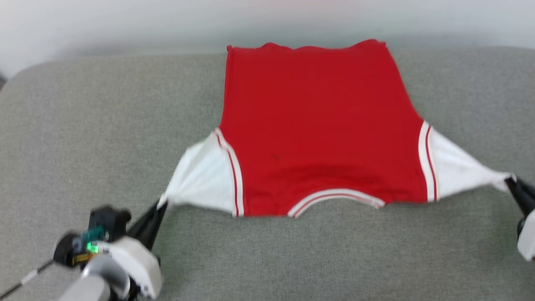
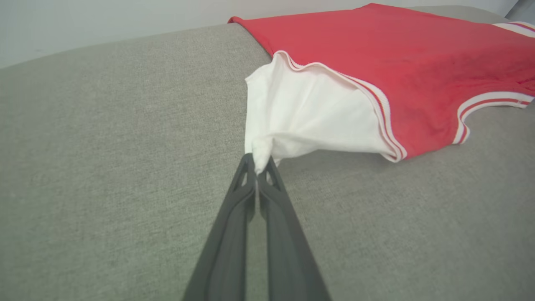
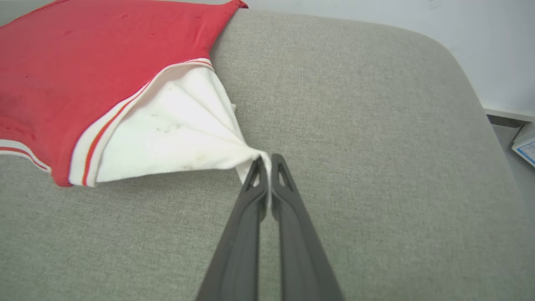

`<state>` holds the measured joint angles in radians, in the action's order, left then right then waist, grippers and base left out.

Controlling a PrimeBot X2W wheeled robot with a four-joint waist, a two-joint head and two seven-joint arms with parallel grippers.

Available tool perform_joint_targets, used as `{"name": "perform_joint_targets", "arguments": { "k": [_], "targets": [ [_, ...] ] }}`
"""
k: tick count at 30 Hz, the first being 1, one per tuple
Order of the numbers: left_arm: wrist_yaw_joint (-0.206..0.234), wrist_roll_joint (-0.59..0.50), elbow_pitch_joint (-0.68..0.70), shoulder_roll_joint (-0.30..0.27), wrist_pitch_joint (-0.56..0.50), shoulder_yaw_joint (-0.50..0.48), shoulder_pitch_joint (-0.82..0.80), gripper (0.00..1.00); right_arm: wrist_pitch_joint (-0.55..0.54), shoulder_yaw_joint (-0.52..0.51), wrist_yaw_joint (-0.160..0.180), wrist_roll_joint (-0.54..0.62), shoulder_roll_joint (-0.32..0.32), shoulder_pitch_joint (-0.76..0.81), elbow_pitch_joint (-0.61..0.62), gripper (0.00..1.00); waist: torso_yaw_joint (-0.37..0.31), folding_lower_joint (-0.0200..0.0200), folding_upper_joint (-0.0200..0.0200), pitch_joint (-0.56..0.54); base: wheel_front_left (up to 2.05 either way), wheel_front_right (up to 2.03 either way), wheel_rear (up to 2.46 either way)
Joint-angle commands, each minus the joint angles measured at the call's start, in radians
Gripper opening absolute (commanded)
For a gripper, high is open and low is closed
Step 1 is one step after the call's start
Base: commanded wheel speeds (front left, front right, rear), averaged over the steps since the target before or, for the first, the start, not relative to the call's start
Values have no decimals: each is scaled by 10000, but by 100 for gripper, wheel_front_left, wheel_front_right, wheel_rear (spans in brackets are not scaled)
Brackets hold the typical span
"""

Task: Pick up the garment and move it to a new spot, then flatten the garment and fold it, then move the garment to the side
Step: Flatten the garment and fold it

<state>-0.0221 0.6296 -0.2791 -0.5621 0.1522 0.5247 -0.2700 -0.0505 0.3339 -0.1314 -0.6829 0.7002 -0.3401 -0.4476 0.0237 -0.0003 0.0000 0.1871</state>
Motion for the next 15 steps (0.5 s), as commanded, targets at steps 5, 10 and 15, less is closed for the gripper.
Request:
{"name": "perform_joint_targets", "arguments": {
  "k": [5,10,15],
  "targets": [
    [313,335,279,-282,210,-114,1379,0,-316,-399,12,-449,58,1471,573,0,-95,3,0,-577,0,0,0],
    [635,623,642,-554,446,-366,2466,0,-602,-886,15,-599,3,2705,1018,0,-108,3,0,-921,0,0,0],
    [649,858,1069,-803,407,-327,3318,0,-1115,-1215,15,-657,-61,3827,1636,0,-84,3,0,-1109,0,0,0]
  ]
}}
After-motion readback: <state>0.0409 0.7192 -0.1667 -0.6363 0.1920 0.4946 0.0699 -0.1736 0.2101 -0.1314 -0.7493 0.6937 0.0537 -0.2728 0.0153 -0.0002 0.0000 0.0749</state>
